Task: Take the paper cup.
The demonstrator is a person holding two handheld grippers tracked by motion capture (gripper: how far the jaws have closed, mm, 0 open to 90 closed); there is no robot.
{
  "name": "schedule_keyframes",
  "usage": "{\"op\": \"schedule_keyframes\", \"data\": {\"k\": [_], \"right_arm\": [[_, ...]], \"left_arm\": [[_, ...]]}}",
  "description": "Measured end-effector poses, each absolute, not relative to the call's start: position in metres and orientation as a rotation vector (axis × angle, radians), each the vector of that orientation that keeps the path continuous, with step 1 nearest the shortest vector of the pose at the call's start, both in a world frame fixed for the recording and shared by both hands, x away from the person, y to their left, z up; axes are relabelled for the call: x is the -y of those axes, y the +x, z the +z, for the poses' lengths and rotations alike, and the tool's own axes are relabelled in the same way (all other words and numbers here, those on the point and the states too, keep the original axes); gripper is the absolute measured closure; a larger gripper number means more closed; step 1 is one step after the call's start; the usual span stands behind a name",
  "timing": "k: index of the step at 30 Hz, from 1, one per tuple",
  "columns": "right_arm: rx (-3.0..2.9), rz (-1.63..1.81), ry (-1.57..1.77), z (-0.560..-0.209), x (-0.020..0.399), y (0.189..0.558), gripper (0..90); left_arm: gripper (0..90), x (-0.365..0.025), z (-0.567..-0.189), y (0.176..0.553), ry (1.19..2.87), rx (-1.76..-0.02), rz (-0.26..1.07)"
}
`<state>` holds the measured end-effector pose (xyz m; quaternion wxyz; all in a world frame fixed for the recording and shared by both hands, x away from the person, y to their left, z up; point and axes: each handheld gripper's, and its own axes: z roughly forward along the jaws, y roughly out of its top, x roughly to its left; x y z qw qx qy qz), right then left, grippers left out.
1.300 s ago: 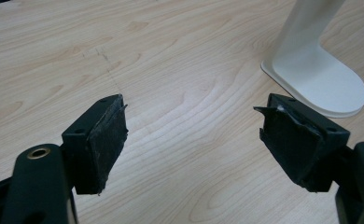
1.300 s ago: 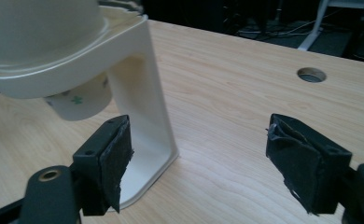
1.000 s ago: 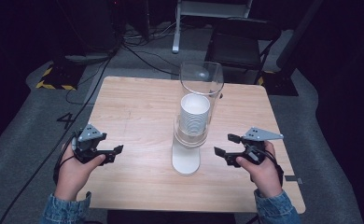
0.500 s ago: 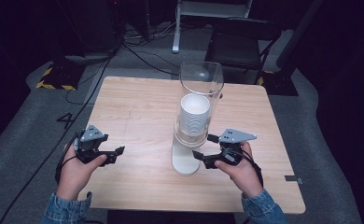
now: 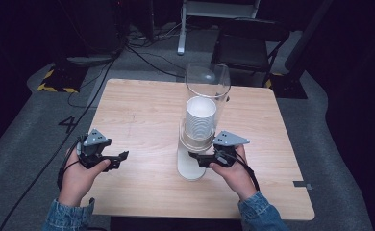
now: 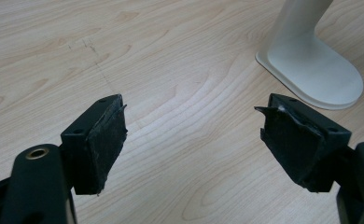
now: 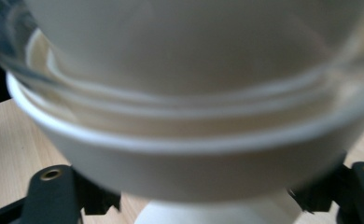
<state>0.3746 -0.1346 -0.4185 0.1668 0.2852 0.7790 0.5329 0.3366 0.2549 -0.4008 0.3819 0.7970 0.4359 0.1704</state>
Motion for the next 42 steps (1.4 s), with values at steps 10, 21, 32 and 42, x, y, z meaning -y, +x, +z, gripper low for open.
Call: {"op": "schedule_keyframes", "data": {"k": [10, 21, 32, 42], "right_arm": [[-2.158, 1.533, 0.775, -0.418, 0.129, 0.372, 33.3], [-2.193, 1.493, 0.775, -0.428, 0.127, 0.374, 34.2], [-2.201, 1.465, 0.767, -0.438, 0.128, 0.374, 34.4], [-2.202, 1.468, 0.787, -0.439, 0.129, 0.371, 34.7]], "left_arm": [[21.9, -0.253, -0.402, 0.337, 2.043, -1.110, 0.436], [21.9, -0.252, -0.404, 0.337, 2.047, -1.108, 0.425], [21.9, -0.253, -0.404, 0.337, 2.046, -1.109, 0.428], [21.9, -0.253, -0.405, 0.337, 2.049, -1.110, 0.421]]}}
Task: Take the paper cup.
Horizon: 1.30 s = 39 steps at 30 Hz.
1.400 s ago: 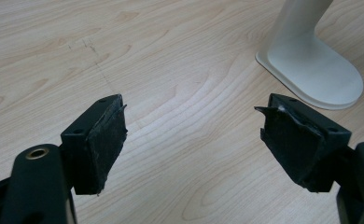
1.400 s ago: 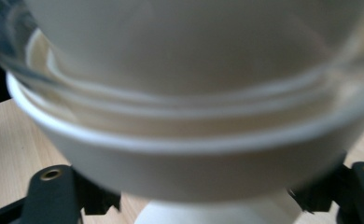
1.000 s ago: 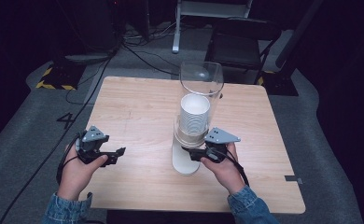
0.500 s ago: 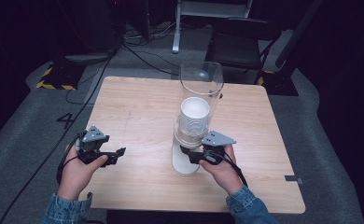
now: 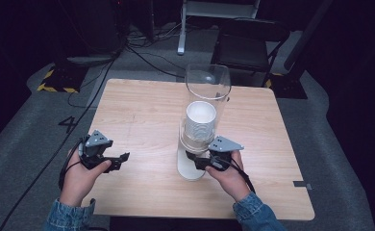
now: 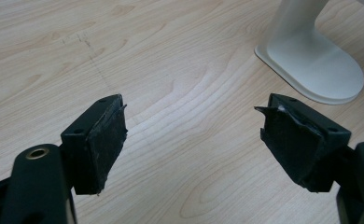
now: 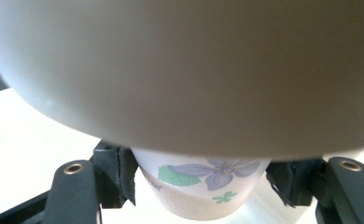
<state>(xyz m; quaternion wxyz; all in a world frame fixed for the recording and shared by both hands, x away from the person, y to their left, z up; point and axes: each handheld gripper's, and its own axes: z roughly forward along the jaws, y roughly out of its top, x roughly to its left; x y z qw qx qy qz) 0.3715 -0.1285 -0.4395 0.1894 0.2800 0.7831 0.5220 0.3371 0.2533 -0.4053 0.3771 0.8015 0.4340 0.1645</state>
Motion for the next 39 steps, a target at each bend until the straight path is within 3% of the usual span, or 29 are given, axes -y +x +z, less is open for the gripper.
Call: {"op": "schedule_keyframes", "data": {"k": [39], "right_arm": [[-2.225, 1.457, 0.847, -0.4394, 0.1310, 0.3615, 35.0]], "left_arm": [[21.9, -0.2524, -0.4065, 0.3369, 2.053, -1.106, 0.419]]}}
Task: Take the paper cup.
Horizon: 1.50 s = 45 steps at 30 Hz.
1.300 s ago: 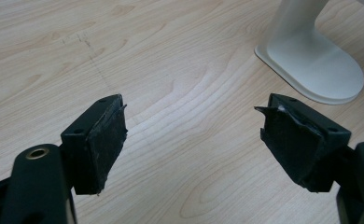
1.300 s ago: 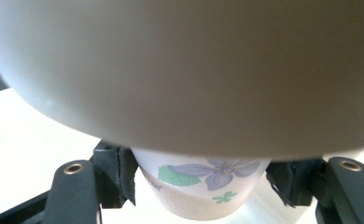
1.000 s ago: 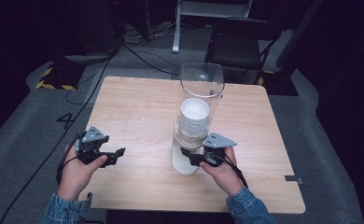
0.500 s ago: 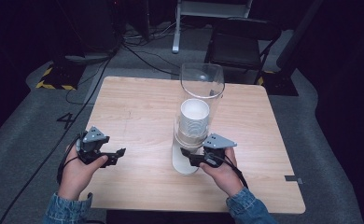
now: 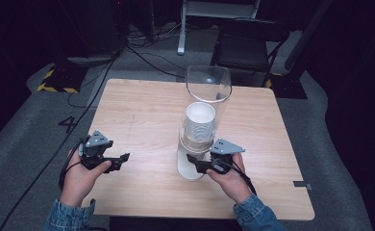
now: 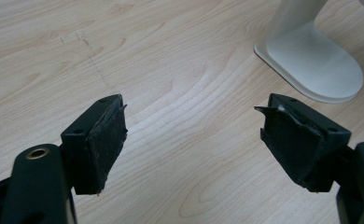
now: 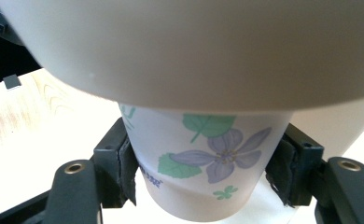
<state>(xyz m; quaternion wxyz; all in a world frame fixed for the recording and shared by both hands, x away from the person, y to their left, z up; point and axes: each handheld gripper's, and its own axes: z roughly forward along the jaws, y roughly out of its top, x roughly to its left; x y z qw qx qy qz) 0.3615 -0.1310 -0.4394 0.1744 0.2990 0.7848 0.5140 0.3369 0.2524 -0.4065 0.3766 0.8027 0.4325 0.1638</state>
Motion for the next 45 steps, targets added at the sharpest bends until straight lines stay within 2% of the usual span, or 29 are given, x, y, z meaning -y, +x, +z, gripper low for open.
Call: {"op": "schedule_keyframes", "data": {"k": [36, 41, 45], "right_arm": [[-2.195, 1.463, 0.781, -0.448, 0.131, 0.370, 34.9], [-2.306, 1.379, 0.841, -0.471, 0.129, 0.371, 35.9], [-2.321, 1.365, 0.820, -0.473, 0.128, 0.371, 35.5]], "left_arm": [[21.9, -0.252, -0.408, 0.337, 2.056, -1.107, 0.403], [21.9, -0.252, -0.406, 0.337, 2.051, -1.099, 0.410], [21.9, -0.253, -0.406, 0.337, 2.045, -1.106, 0.409]]}}
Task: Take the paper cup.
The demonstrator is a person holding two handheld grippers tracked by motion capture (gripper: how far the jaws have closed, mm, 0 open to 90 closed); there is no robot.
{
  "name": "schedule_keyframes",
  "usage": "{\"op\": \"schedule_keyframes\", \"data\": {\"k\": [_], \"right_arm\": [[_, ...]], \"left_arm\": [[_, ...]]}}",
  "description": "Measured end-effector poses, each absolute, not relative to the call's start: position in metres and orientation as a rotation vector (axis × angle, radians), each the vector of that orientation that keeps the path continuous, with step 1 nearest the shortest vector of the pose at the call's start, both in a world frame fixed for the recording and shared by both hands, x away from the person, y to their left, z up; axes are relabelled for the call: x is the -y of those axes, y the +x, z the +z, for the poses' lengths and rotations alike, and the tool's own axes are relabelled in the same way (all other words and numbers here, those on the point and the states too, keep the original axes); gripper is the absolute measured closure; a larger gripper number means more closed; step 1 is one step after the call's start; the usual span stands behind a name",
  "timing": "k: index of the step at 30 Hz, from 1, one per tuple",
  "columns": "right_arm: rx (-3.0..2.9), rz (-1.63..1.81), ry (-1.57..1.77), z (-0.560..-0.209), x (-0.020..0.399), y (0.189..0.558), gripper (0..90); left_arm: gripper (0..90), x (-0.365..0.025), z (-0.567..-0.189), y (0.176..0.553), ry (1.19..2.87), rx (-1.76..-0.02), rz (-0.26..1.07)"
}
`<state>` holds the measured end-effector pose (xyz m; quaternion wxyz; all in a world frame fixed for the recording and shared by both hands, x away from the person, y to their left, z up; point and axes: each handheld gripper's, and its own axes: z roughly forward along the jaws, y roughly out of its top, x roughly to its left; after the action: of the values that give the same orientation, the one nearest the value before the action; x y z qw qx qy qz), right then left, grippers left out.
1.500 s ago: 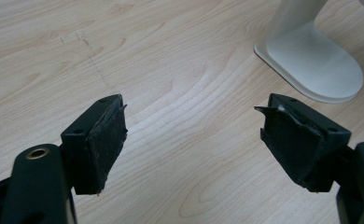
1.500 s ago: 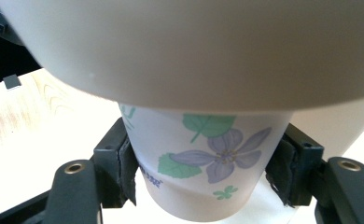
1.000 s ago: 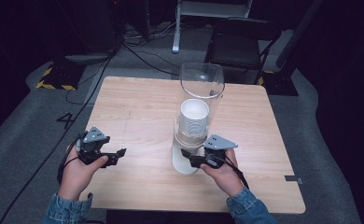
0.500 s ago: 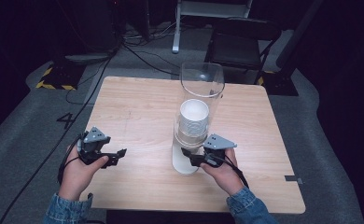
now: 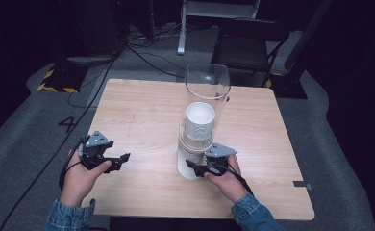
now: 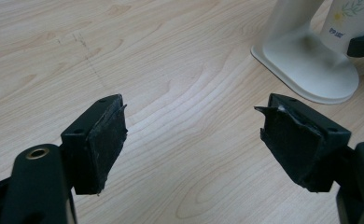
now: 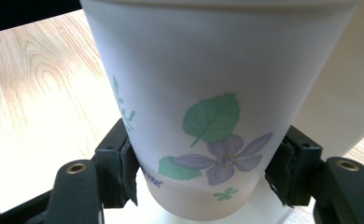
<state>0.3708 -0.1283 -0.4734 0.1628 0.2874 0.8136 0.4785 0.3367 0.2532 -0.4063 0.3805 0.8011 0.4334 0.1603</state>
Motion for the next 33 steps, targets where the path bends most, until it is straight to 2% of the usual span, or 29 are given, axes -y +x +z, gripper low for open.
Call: {"op": "schedule_keyframes", "data": {"k": [33], "right_arm": [[-2.397, 1.127, 0.815, -0.486, 0.151, 0.360, 35.7]], "left_arm": [[21.9, -0.245, -0.408, 0.347, 2.057, -1.081, 0.385]]}}
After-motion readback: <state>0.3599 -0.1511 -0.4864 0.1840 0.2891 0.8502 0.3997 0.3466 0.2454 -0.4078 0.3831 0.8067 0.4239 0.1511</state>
